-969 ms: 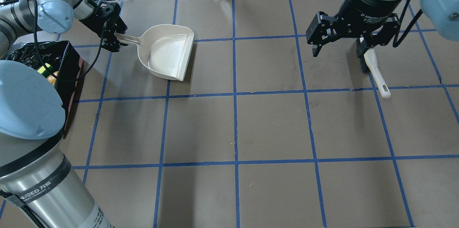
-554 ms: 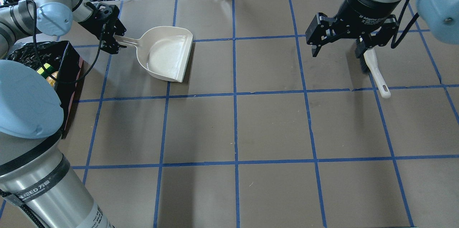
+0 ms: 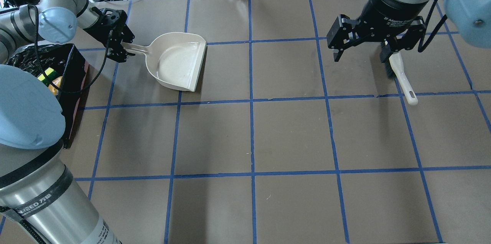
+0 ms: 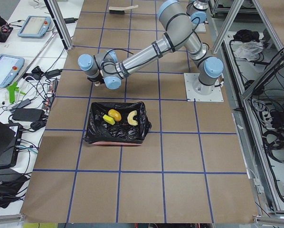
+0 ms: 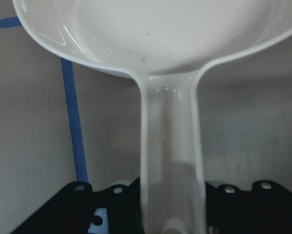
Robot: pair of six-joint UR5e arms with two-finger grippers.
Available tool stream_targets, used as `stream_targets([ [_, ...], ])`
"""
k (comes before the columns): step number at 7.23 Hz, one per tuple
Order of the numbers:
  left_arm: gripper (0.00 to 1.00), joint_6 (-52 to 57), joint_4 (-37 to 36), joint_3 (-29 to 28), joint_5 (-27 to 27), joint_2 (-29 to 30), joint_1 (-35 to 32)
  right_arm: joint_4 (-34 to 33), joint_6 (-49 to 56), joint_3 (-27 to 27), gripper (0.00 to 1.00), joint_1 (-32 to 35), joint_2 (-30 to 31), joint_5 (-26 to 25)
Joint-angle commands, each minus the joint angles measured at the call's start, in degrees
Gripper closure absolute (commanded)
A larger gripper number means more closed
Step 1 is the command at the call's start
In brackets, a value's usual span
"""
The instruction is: Sweep and dump trash into bin
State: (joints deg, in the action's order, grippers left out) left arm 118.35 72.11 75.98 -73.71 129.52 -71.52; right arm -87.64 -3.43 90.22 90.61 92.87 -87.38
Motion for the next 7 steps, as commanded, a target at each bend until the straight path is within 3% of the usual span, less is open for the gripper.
stream_targets([
  [1, 1.0, 0.0, 0.0, 0.0, 0.1, 0.2, 0.2, -0.5, -0.1, 0.0, 0.0, 0.0, -0.1, 0.1],
  [7, 1.0, 0.3, -0.1, 0.0, 0.5, 0.6, 1.0, -0.7, 0.0, 1.4, 0.0, -0.1, 0.0, 0.1],
])
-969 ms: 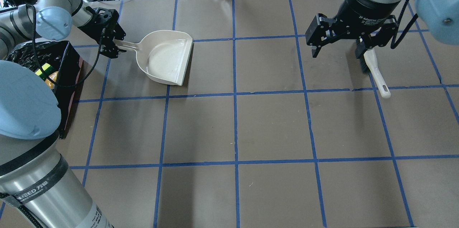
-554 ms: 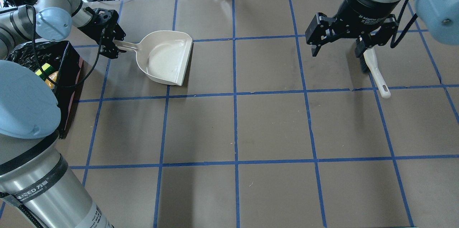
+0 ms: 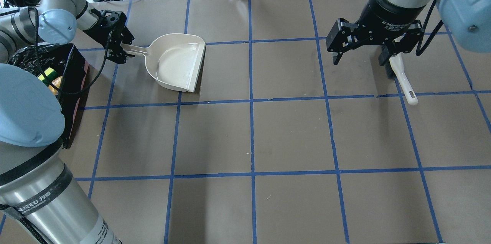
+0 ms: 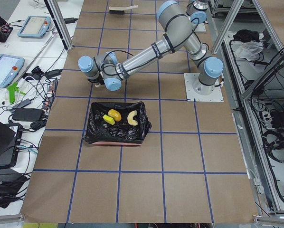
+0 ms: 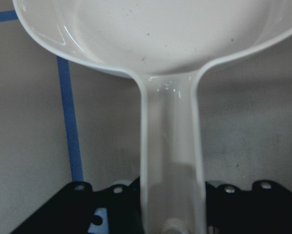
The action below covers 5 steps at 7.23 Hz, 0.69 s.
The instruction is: Sweep and dump trash into bin
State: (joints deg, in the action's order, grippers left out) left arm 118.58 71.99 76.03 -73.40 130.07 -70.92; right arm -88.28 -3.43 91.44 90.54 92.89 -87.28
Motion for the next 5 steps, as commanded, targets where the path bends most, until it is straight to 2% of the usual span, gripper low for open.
stream_targets([
  [1, 1.0, 0.1, 0.0, 0.0, 0.3, 0.1, 0.5, -0.1, 0.0, 0.1, 0.0, 0.0, 0.0, 0.0],
  [5, 1.0, 0.0, 0.0, 0.0, 1.9, 0.1, 0.5, 0.0, 0.0, 0.1, 0.0, 0.0, 0.0, 0.0],
])
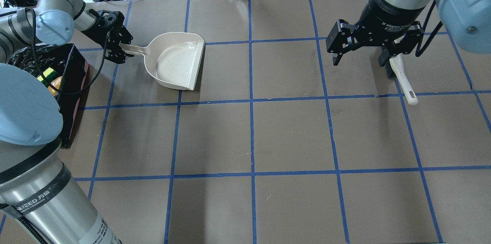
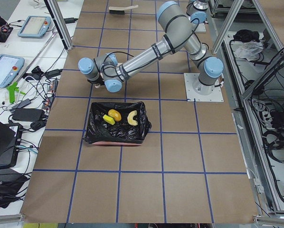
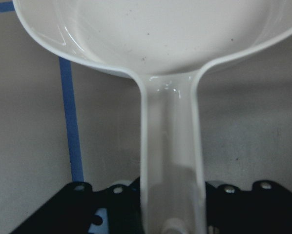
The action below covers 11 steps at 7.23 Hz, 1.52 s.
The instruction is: Sweep and dump trash into bin
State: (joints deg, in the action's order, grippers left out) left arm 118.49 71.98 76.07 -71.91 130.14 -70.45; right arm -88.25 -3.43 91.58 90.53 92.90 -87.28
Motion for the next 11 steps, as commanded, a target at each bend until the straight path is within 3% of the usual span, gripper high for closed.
stream_targets([
  [1, 1.0, 0.1, 0.0, 0.0, 0.5, 0.1, 0.0, 0.0, 0.0, 0.0, 0.0, 0.0, 0.0, 0.0],
  [2, 1.0, 0.0, 0.0, 0.0, 0.4, 0.1, 0.0, 0.0, 0.0, 0.0, 0.0, 0.1, 0.0, 0.0],
  [5, 0.75, 0.2, 0.0, 0.2, 0.4, 0.7, 0.0, 0.0, 0.0, 0.0, 0.0, 0.0, 0.0, 0.1],
  [8, 0.65, -0.1, 0.0, 0.2, 0.5, 1.2, 0.0, 0.1, 0.0, 0.0, 0.0, 0.0, 0.0, 0.1],
  [10, 0.46, -0.3, 0.0, 0.1, 0.4, 1.1, 0.0, 0.1, 0.0, 0.0, 0.0, 0.0, 0.0, 0.1],
  [11, 0.42, -0.4, 0.1, 0.0, 0.4, 1.1, 0.0, 0.1, 0.0, 0.0, 0.0, 0.0, 0.0, 0.1],
])
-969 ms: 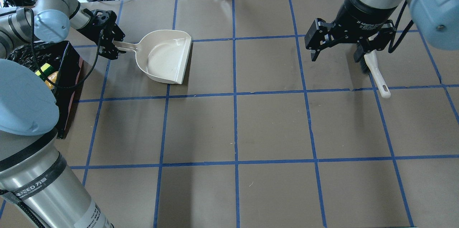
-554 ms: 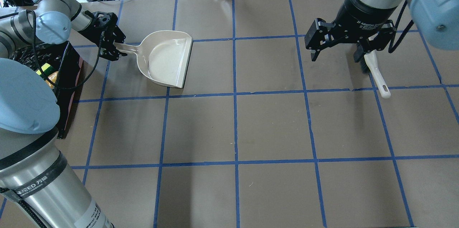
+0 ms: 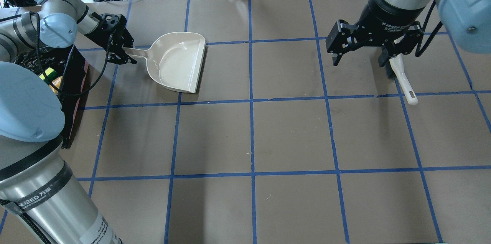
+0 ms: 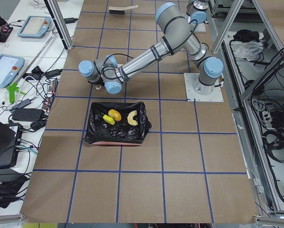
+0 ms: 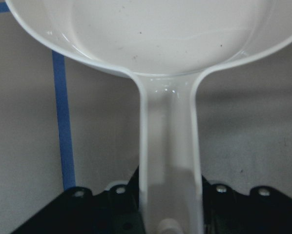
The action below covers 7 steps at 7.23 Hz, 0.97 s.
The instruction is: Sweep and dump trash into bin
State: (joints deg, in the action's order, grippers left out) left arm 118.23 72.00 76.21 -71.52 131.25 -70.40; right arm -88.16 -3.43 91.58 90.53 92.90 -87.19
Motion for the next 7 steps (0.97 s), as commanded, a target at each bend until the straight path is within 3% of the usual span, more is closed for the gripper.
stream_targets([
  [1, 0.4, -1.1, 0.1, -0.1, 0.0, -0.3, 0.0, 0.0, 0.0, 0.0, 0.0, 0.0, -0.1, 0.0],
  [5, 0.37, -10.6, 0.9, -0.7, -0.6, -3.3, -1.2, -0.2, -0.3, 0.0, 0.0, 0.1, 0.0, 0.0],
  [7, 0.32, -21.3, 4.3, -0.1, -1.8, -7.7, -1.6, -0.2, -0.2, 0.0, 0.0, 0.1, 0.0, 0.0],
])
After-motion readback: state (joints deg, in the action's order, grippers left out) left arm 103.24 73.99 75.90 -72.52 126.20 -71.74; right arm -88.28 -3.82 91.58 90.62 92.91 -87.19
